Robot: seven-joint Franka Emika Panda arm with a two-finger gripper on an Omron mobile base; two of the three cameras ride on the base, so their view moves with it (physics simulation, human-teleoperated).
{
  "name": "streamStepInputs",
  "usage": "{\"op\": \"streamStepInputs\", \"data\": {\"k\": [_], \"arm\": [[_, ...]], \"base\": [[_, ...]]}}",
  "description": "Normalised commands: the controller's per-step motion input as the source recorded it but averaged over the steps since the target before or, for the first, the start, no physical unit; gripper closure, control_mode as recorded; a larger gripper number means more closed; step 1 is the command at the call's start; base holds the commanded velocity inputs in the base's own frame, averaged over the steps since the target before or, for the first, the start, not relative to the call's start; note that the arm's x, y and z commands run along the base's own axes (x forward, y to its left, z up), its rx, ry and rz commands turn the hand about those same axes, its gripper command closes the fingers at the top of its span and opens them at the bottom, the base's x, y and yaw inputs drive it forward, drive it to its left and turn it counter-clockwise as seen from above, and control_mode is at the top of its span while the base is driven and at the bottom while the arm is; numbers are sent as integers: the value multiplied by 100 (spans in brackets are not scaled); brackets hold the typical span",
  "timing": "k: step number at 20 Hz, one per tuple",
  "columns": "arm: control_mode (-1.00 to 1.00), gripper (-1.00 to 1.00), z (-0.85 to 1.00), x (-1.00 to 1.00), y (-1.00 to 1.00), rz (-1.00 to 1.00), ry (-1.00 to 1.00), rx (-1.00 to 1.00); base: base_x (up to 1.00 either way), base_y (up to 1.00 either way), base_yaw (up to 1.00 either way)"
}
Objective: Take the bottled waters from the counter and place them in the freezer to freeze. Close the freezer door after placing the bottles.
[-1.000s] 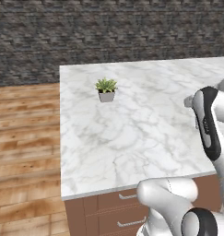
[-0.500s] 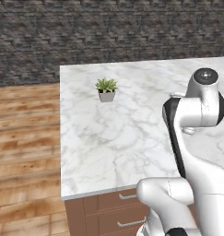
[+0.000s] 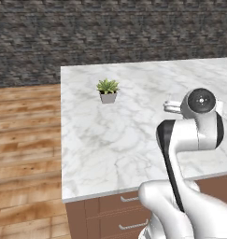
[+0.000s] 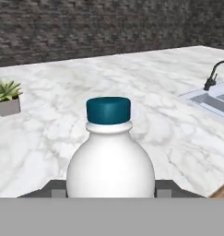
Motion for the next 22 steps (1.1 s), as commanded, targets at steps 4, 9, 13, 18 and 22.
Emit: {"op": "streamStepInputs", "data": {"k": [4, 9, 13, 18, 22], "arm": [[-100, 100, 23, -12, 35, 40, -9, -21], [-100, 100, 21, -22, 30, 35, -25, -14], [-100, 100, 6, -47, 8, 14, -12, 1], [-100, 100, 0, -58, 0, 0, -13, 13], [-100, 100, 0, -51, 0, -8, -15, 15]], "base": [[0, 0, 0], [0, 0, 0], [0, 0, 0], [0, 0, 0], [0, 0, 0]]}}
